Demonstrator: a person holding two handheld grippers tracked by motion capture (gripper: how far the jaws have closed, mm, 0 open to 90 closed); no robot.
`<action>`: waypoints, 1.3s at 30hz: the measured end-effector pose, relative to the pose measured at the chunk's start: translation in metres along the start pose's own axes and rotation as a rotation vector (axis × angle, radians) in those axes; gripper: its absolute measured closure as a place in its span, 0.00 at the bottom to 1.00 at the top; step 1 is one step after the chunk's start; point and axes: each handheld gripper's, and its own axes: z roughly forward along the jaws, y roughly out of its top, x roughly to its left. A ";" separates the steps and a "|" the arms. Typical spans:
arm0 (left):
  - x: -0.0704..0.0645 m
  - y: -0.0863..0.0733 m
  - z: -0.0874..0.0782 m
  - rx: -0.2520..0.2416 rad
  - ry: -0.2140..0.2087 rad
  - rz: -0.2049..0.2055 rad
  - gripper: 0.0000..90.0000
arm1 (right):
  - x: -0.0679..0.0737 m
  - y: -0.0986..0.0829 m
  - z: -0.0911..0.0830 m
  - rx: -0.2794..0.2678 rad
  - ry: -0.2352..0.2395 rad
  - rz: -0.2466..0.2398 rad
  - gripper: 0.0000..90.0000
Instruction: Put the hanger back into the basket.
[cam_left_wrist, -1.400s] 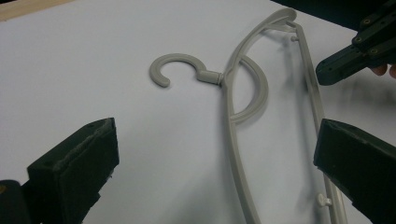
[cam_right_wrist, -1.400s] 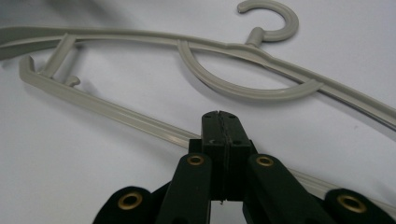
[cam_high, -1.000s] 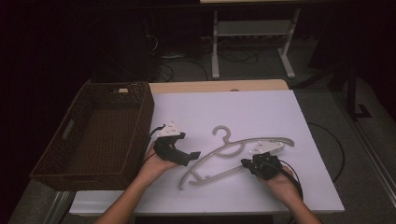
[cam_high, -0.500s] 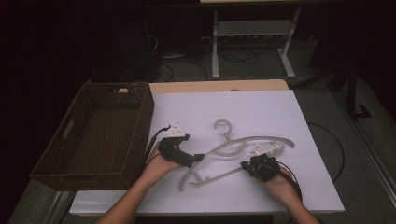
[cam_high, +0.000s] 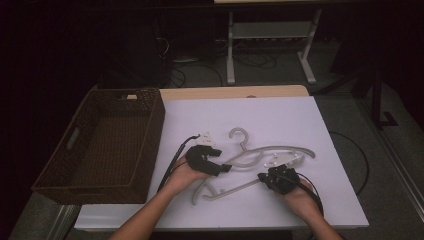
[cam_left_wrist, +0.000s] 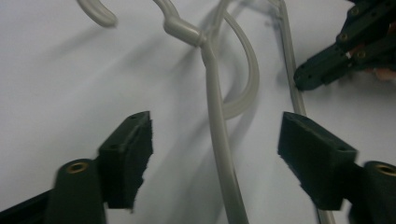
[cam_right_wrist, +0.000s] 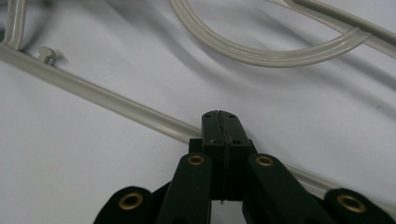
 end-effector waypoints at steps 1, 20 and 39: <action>0.000 0.000 0.000 0.000 0.000 0.000 0.39 | 0.000 0.000 0.000 0.001 0.000 0.002 1.00; 0.002 -0.003 0.016 0.071 -0.057 -0.035 0.80 | 0.000 0.000 0.000 0.000 0.000 -0.003 1.00; -0.005 0.005 0.010 0.064 0.000 -0.034 0.90 | 0.000 0.000 -0.001 0.003 -0.004 -0.011 1.00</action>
